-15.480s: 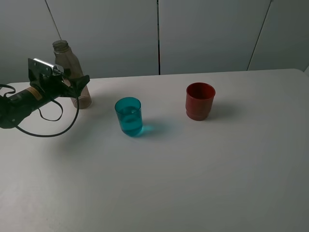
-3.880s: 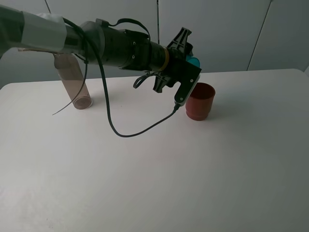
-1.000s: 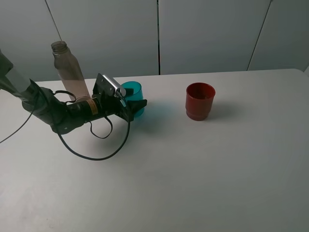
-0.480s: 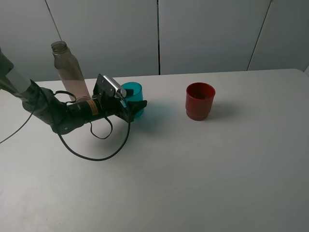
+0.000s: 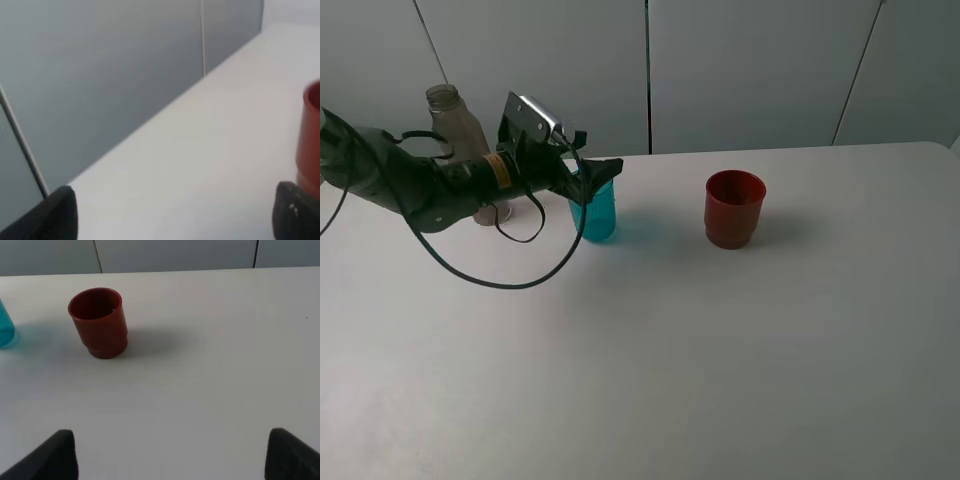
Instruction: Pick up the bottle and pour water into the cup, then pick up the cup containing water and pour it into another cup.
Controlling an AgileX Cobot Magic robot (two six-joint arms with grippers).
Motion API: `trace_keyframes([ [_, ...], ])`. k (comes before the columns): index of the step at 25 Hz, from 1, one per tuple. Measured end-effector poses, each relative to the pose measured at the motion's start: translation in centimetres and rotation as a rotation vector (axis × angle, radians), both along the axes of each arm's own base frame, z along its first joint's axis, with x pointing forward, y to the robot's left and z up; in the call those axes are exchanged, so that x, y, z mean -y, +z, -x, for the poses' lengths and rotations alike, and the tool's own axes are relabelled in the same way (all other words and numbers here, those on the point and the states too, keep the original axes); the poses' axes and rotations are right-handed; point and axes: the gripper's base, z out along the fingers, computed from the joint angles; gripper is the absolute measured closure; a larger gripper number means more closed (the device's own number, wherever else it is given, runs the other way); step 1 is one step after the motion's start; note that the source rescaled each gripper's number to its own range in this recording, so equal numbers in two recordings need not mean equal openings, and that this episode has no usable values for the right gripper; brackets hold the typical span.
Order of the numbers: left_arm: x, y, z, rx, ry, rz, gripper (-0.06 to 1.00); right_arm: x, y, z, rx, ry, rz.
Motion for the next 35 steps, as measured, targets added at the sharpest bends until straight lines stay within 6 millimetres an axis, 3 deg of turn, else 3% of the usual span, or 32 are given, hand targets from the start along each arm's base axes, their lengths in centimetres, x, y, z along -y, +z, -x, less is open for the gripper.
trace_keyframes([
  [6,-0.9,7.6,1.0,-0.133,0.146,0.004,-0.04,0.0,0.0,0.0,0.001,0.003,0.006],
  [13,-1.2,15.6,5.0,-0.227,0.4,-0.012,-0.04,0.0,0.0,0.0,0.0,0.0,0.0],
  [20,-5.2,22.0,11.1,-0.308,0.539,-0.08,-0.04,0.0,0.0,0.0,0.0,0.0,0.0],
  [23,-8.3,24.6,14.8,-0.336,0.595,-0.045,-0.04,0.0,0.0,0.0,0.0,0.0,0.0],
  [29,-14.0,25.9,24.3,-0.307,0.759,0.024,-0.04,0.0,0.0,0.0,0.0,0.0,0.0],
  [32,-15.1,25.1,29.3,-0.292,0.808,0.041,-0.04,0.0,0.0,0.0,0.0,0.0,0.0],
  [35,-15.6,23.0,33.2,-0.298,0.831,0.028,-0.04,0.0,0.0,0.0,0.0,0.0,0.0],
])
